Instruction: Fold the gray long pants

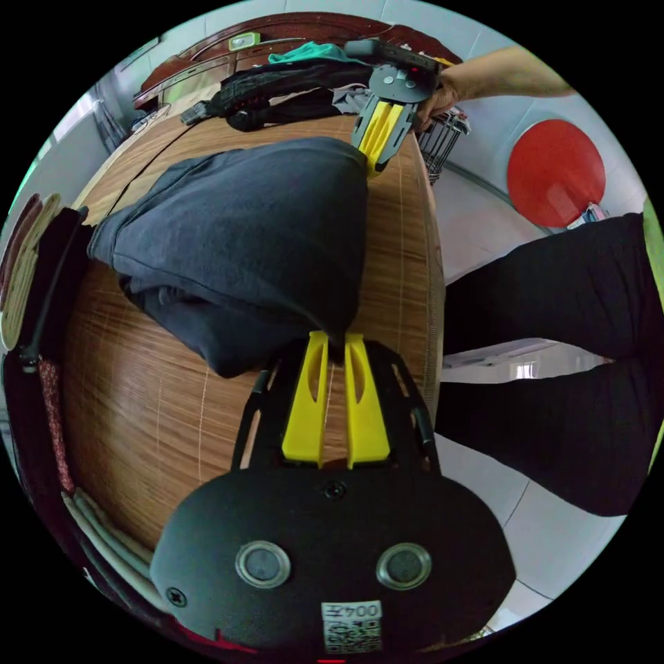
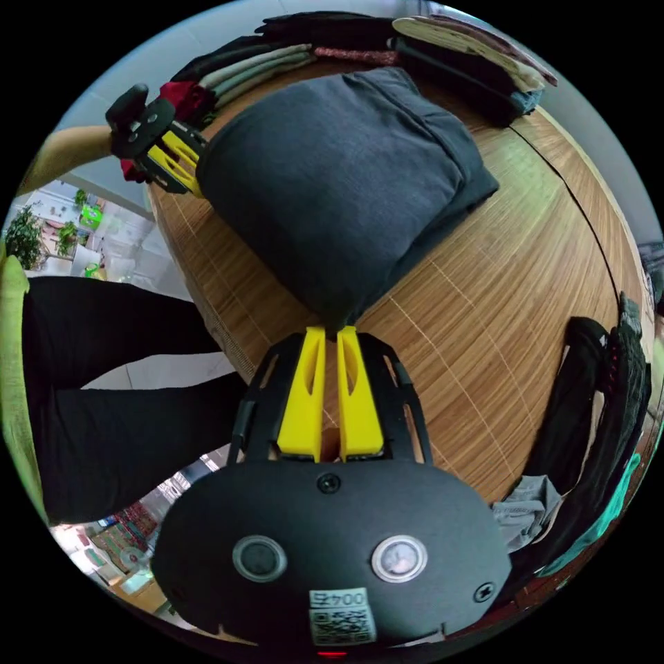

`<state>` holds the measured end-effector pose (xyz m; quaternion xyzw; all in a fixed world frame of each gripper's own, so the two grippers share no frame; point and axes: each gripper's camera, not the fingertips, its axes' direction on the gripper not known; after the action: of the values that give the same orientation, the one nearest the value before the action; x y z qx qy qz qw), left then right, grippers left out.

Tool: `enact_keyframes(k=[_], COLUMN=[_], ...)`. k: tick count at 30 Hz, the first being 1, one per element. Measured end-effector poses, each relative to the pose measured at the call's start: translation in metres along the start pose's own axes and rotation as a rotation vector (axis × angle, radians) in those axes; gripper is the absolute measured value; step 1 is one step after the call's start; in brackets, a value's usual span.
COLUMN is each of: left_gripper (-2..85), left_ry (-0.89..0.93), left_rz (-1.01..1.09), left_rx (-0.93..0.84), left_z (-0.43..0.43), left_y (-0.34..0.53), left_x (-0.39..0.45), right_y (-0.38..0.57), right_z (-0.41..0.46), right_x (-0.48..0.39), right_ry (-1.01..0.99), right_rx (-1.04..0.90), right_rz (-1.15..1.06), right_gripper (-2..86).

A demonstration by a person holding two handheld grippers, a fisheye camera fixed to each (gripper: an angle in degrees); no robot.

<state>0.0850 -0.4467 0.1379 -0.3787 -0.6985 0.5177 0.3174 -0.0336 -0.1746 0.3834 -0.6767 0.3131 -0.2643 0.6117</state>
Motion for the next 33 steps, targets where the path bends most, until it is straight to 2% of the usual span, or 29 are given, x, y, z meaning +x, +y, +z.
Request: enact_keyframes(k=[3,6,8,10,12,14,16,17,18,22,25,27,29,30,31,33], left_gripper=[1.0,0.5,0.3,0.2,0.1,0.1,0.2,0.2,0.3,0.3,0.2,0.2,0.1,0.1,0.1,0.1], left_ry=[-0.006,-0.013,-0.032,-0.001,-0.046,-0.153,-0.313,-0.330,-0.300,0.026,0.139,0.186,0.106,-0.007,-0.106,-0.134], left_rz=[-0.087,-0.250,-0.408,-0.577,-0.634,-0.633,-0.582,-0.565,-0.575,-0.734,-0.763,-0.755,-0.734,-0.719,-0.700,-0.666], left_rx=[-0.030,-0.054,0.045,0.310,0.434,0.448,0.300,0.252,0.314,0.478,0.431,0.389,0.460,0.520,0.516,0.403], left_z=[-0.013,-0.034,-0.066,-0.107,-0.111,-0.090,-0.033,-0.014,0.011,0.026,0.011,-0.013,-0.041,-0.052,-0.049,-0.018], left_y=[0.021,0.040,0.036,0.013,-0.019,-0.057,-0.091,-0.092,-0.077,-0.037,-0.043,-0.054,-0.060,-0.067,-0.081,-0.107], left_x=[0.003,-0.009,-0.019,-0.024,-0.017,-0.009,-0.010,-0.012,-0.016,-0.051,-0.064,-0.069,-0.065,-0.061,-0.063,-0.077], right_y=[0.023,0.042,0.044,0.035,0.021,0.005,-0.001,-0.001,0.002,0.016,0.023,0.034,0.046,0.046,0.041,0.025], right_z=[-0.022,-0.053,-0.072,-0.073,-0.066,-0.054,-0.034,-0.011,-0.002,0.008,-0.010,-0.030,-0.046,-0.046,-0.041,-0.020], right_x=[0.011,0.019,0.014,0.007,-0.002,-0.008,-0.006,-0.002,0.001,0.030,0.042,0.047,0.061,0.065,0.072,0.080], right_ry=[0.010,0.028,0.035,0.029,0.047,0.090,0.111,0.103,0.089,-0.069,-0.127,-0.071,-0.039,-0.032,-0.009,0.017], right_rx=[0.035,0.161,0.302,0.368,0.384,0.420,0.387,0.339,0.346,0.390,0.361,0.403,0.476,0.483,0.465,0.375], right_rz=[0.116,0.254,0.318,0.333,0.322,0.329,0.321,0.304,0.310,0.363,0.355,0.389,0.478,0.496,0.504,0.489], right_gripper=[0.6,0.2,1.3,2.2,2.3,1.3,0.7,0.5,0.5,0.0,-0.2,-0.1,0.7,1.4,3.0,3.8])
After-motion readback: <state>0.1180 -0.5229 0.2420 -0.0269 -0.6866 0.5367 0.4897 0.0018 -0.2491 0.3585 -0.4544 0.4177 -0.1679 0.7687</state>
